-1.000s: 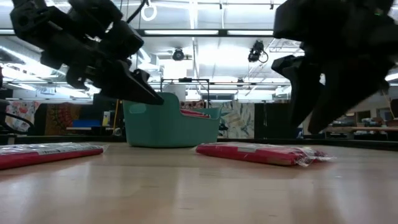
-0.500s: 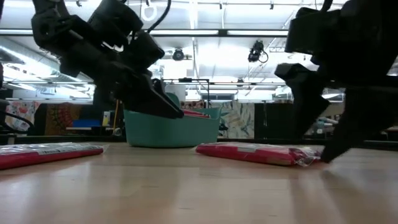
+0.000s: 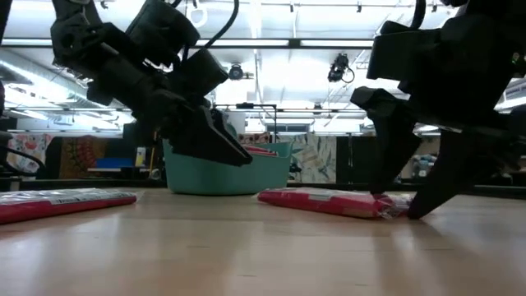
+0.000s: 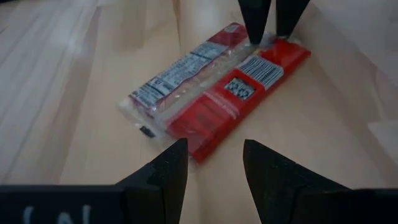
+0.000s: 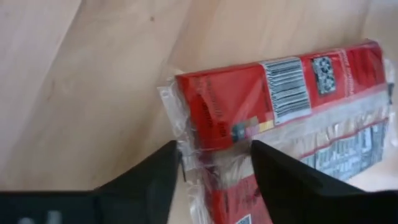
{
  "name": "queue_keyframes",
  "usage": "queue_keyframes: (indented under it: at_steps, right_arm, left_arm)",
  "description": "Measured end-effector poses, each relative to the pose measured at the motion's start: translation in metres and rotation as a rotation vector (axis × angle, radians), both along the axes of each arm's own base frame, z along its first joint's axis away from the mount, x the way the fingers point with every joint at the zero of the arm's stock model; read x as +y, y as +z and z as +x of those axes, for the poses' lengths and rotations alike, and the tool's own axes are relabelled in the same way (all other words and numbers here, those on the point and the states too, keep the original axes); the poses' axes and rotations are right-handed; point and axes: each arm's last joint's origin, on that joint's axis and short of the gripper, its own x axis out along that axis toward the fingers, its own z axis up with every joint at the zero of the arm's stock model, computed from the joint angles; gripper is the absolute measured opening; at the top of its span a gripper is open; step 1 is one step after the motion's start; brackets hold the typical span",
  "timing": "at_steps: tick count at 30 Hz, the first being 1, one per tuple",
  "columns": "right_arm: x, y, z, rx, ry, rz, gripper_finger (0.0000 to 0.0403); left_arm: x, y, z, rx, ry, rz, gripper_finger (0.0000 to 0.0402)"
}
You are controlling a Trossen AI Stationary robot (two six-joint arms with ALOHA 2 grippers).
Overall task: Sort popcorn bags into baskets
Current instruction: Put the red popcorn bag into the blue bin
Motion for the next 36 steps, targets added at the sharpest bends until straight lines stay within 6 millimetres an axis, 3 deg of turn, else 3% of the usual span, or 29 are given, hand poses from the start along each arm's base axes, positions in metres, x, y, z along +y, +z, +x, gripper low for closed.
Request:
queue_keyframes:
  at_steps: [11,22,31,36]
  right_arm:
    - [0.002,0.000,0.004,-0.036,0.005,0.034,0.0016]
    - [-0.010,0.044,0.005,-0.193,-0.073,0.109,0.0006]
    - [-0.032,0.078,0.017,-0.375,-0.255,0.309,0.0003]
    - [-0.038,0.090,0.023,-0.446,-0.266,0.405,0.0003]
  left_arm:
    - [-0.018,0.006,-0.006,0.011,-0.100,0.074,0.0160]
    - [-0.029,0.009,-0.008,-0.030,-0.046,0.209,0.0185]
    - [-0.032,0.012,-0.007,-0.062,-0.070,0.266,0.0275]
    - [-0.032,0.013,-0.006,-0.070,-0.080,0.325,0.0284]
